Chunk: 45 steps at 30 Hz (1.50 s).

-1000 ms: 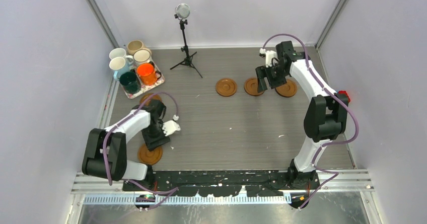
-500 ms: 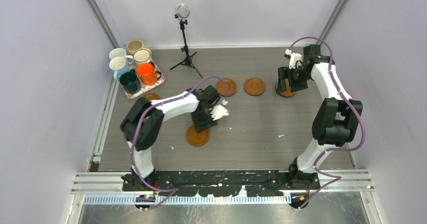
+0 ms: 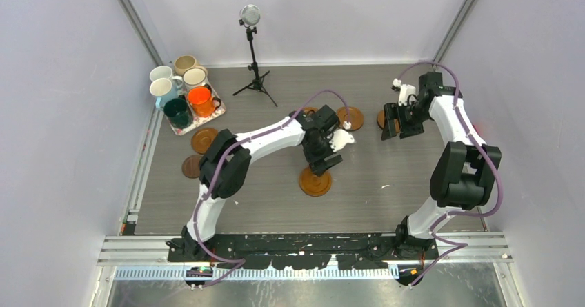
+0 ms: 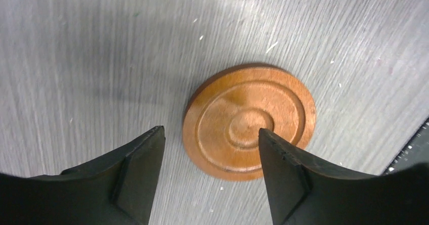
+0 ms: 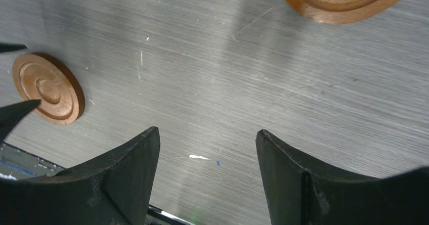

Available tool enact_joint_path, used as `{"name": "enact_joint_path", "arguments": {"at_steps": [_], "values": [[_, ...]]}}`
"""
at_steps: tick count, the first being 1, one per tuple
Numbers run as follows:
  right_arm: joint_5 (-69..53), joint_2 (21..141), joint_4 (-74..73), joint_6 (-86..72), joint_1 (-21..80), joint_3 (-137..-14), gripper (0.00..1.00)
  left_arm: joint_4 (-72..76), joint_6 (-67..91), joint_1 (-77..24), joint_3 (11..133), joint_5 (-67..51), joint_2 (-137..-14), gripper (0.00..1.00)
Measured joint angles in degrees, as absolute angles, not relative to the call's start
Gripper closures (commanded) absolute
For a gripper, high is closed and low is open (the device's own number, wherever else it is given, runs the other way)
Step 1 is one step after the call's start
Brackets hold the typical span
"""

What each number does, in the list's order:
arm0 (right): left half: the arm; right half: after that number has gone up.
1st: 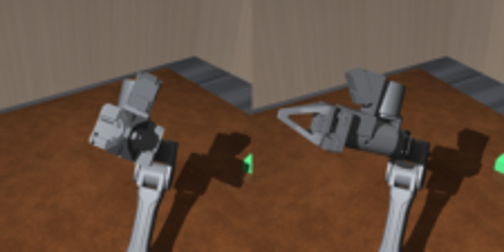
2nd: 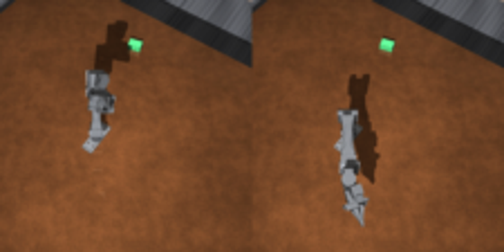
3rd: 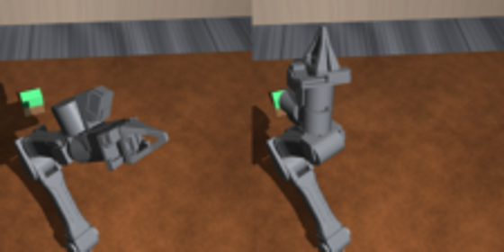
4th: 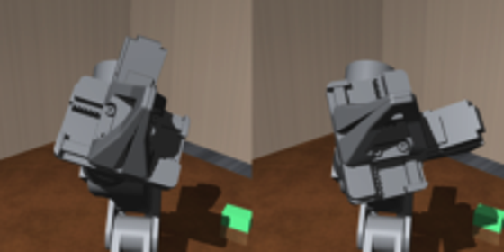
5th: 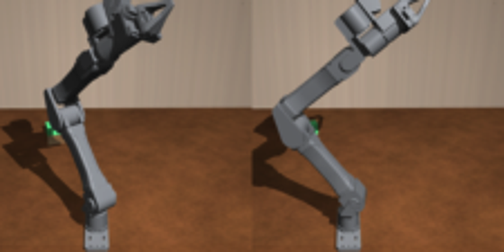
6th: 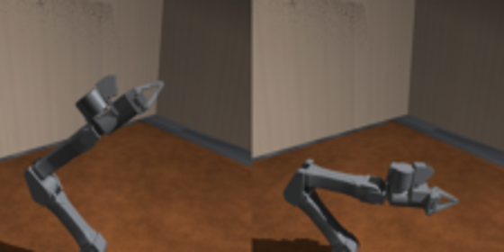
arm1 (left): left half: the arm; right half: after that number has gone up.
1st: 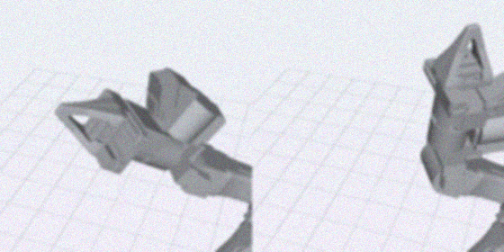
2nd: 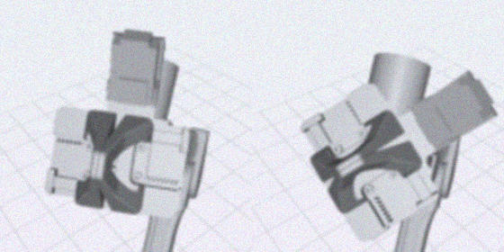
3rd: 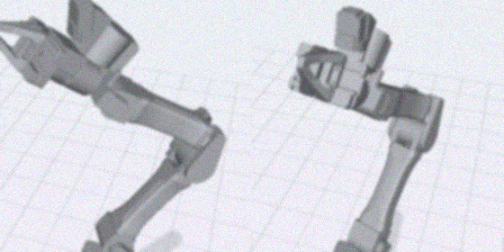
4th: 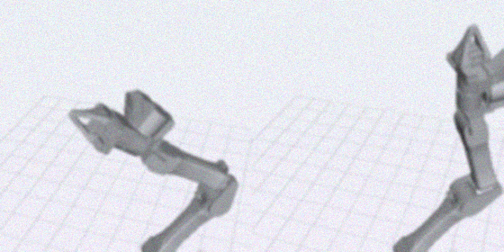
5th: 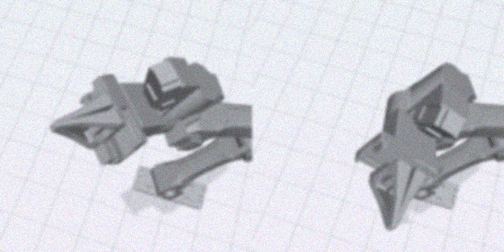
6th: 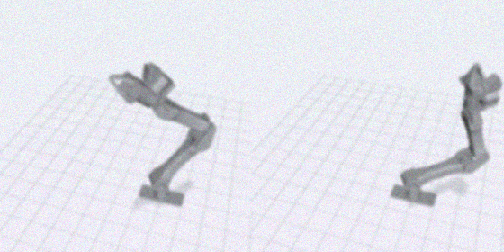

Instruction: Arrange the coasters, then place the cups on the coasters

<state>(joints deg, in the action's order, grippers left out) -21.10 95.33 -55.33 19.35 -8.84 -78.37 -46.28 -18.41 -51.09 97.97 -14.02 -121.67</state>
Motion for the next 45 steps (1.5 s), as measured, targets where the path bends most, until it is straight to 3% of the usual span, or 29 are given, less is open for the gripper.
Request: {"name": "enact_joint_path", "arguments": {"at_steps": [5,16,30,36,45], "values": [[-20.97,94.43,-53.89,17.32,-3.86,-75.11,0.26,-47.33,-16.36,-44.31,93.45,-18.70,-114.08,0.18],[-15.68,96.49,-45.93,11.75,23.07,-73.17,0.25,-50.46,-15.42,-18.09,72.69,-23.29,-85.95,0.10],[-4.99,106.37,-41.41,11.35,41.15,-73.69,0.23,-55.13,-17.19,-12.25,64.16,-27.18,-77.65,0.09],[-1.39,107.15,-40.10,11.42,42.54,-71.96,0.30,-55.07,-17.15,-12.25,64.05,-27.88,-77.65,0.09],[0.67,103.98,-37.52,11.90,41.17,-67.22,0.52,-54.94,-16.97,-12.25,64.05,-28.56,-78.26,0.09]]}}
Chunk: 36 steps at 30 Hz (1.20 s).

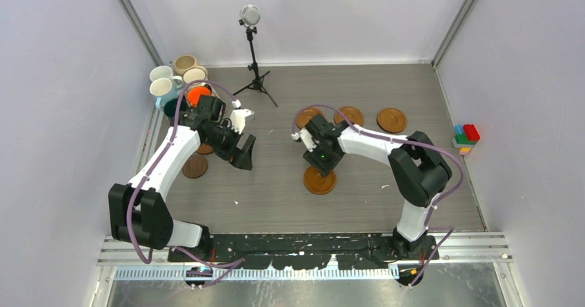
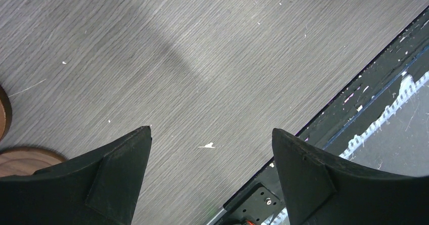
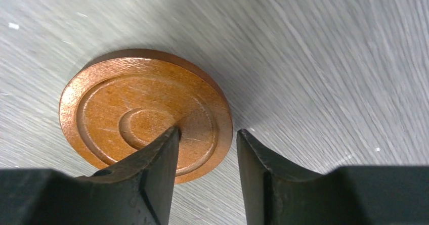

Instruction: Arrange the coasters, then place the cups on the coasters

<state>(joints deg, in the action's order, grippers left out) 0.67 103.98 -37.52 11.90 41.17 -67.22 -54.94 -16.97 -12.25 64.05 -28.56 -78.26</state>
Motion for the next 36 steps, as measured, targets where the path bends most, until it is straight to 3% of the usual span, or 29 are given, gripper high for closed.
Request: {"name": "enact_joint_path", "arguments": {"at_steps": [11,22,36], "values": [[-4.32,97.43,-40.23,18.85,14.35,-59.29,0.55,-54.43,-17.04,-12.25,63.57,-28.51,-79.94,0.09],[-6.11,97.36,-43.27,29.19,-9.52,-59.40,0.56,-53.39,-17.17,-12.25,63.24,-28.38,-82.19,0.09],[-6.31,102.17,-45.34,33.17,-16.29,-65.39,0.56,-50.98,-19.51,-4.64,64.47,-20.49,-89.30,0.08]]}}
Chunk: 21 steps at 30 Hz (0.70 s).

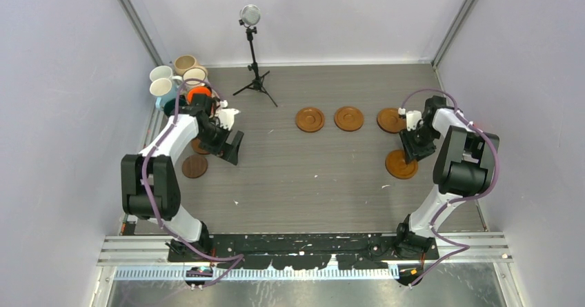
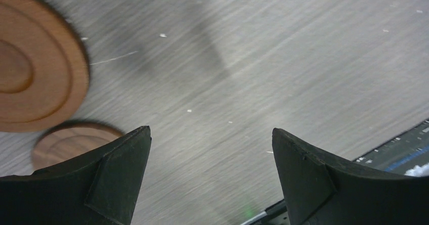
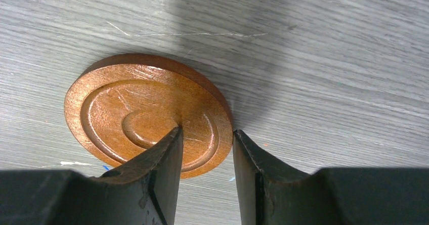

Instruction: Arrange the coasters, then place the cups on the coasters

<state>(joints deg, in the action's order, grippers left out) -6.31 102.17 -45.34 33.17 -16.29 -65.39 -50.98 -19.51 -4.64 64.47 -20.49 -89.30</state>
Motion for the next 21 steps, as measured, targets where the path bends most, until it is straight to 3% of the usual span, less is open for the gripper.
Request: {"name": "enact_joint_path", "arguments": {"at_steps": [14,21], "values": [[-8.08,102.32,-47.90,33.67,-17.10,-67.44,0.38,-43.90,-26.87,-2.76,71.07,-10.13,-100.07,0.08],[-11.38,99.26,-51.35,32.77,-17.10,-71.11,0.34,-41.54,-27.75,-1.43,74.83,-7.75,-106.85,0.08]]}}
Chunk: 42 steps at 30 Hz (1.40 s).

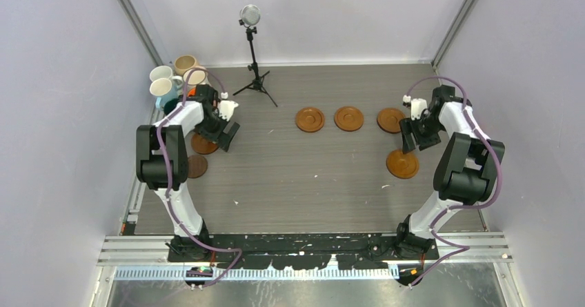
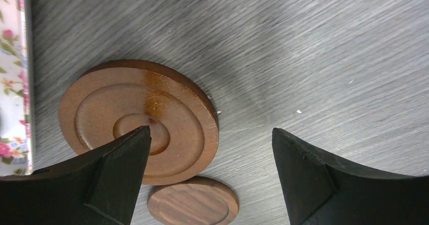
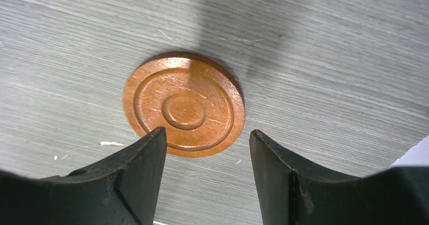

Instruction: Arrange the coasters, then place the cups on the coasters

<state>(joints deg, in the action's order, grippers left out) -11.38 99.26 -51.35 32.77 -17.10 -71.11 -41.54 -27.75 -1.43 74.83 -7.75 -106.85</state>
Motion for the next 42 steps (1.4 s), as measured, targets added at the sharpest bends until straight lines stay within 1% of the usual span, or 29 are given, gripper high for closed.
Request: {"name": "enact_joint_path", "arguments": {"at_steps": [4,10,15,18,24,28,33,37,42], "values": [[-13.91,97.97,-53.04,32.29,-17.10,-73.25,0.34,-41.36,-27.68,-0.71,74.87,-7.40,-108.73,0.09],[-17.21,97.30,-55.86,31.09,-17.10,-74.94,0.34,-41.63,-27.29,-0.64,74.87,-9.21,-108.86,0.20],[-19.42,96.99,-57.45,30.11,-17.10,-75.92,0.34,-40.77,-27.18,-2.72,73.19,-9.82,-107.72,0.24],[-20.67,96.95,-58.33,29.54,-17.08,-76.66,0.34,-40.84,-26.87,-8.34,71.26,-9.76,-106.28,0.25],[-22.46,95.72,-59.37,28.32,-16.82,-77.06,0.34,-41.25,-24.18,-28.08,71.33,-10.55,-106.13,0.25],[-22.83,95.35,-59.81,27.86,-16.27,-77.28,0.34,-43.57,-22.39,-39.62,76.53,-12.71,-109.67,0.25],[-22.83,95.33,-59.86,26.48,-14.33,-77.30,0.34,-45.87,-20.97,-50.39,84.71,-17.06,-115.02,0.21],[-22.17,95.11,-59.02,24.53,-9.93,-77.06,0.35,-48.12,-19.77,-54.89,88.68,-22.24,-116.99,0.16],[-20.91,94.98,-56.34,21.23,-2.15,-76.44,0.35,-50.06,-19.40,-52.27,88.77,-24.99,-114.17,0.12]]}}
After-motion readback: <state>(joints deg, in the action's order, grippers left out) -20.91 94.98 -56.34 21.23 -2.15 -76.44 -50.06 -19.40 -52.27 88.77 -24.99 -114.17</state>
